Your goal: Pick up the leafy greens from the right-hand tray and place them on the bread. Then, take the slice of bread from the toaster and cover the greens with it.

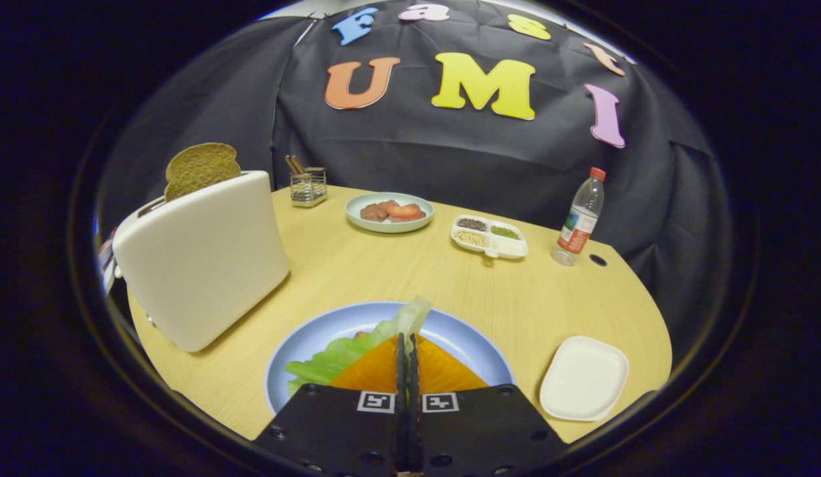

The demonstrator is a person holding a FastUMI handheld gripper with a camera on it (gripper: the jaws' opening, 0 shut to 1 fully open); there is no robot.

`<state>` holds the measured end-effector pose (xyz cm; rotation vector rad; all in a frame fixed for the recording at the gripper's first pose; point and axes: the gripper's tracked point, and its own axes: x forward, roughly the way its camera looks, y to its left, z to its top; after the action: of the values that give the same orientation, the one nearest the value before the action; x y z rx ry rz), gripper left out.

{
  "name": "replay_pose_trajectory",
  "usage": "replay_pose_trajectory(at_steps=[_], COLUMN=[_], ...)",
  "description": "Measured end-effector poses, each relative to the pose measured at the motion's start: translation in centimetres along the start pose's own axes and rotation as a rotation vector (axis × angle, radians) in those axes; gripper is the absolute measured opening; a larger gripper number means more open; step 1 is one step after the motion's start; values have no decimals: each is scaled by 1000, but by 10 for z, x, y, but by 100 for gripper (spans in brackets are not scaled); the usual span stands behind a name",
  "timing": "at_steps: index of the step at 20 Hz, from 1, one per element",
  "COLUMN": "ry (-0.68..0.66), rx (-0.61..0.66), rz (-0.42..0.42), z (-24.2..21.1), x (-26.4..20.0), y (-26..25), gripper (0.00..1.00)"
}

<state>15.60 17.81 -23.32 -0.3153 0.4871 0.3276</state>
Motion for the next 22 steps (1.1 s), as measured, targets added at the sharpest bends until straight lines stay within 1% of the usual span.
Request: replay_pose_trajectory(at_steps=[2, 3, 4, 5, 8, 9, 12, 15, 20, 22], ry=[-1, -2, -11, -19, -34, -40, -72, -120, -196, -227], rx=[0, 3, 12, 26, 40, 43, 78, 107, 173, 181], rz=[-10, -13, -20, -30, -72, -80, -75, -79, -43, -27], z=[-5, -8, -7, -8, -6, -4, 9, 37, 90, 112], x=[-1, -3, -6, -7, -19, -25, -48, -73, -110, -120], y=[-4, -6, -7, -10, -18, -18, -14, -9, 13, 28], gripper=[5, 5, 10, 13, 31, 39, 90, 96, 96, 95])
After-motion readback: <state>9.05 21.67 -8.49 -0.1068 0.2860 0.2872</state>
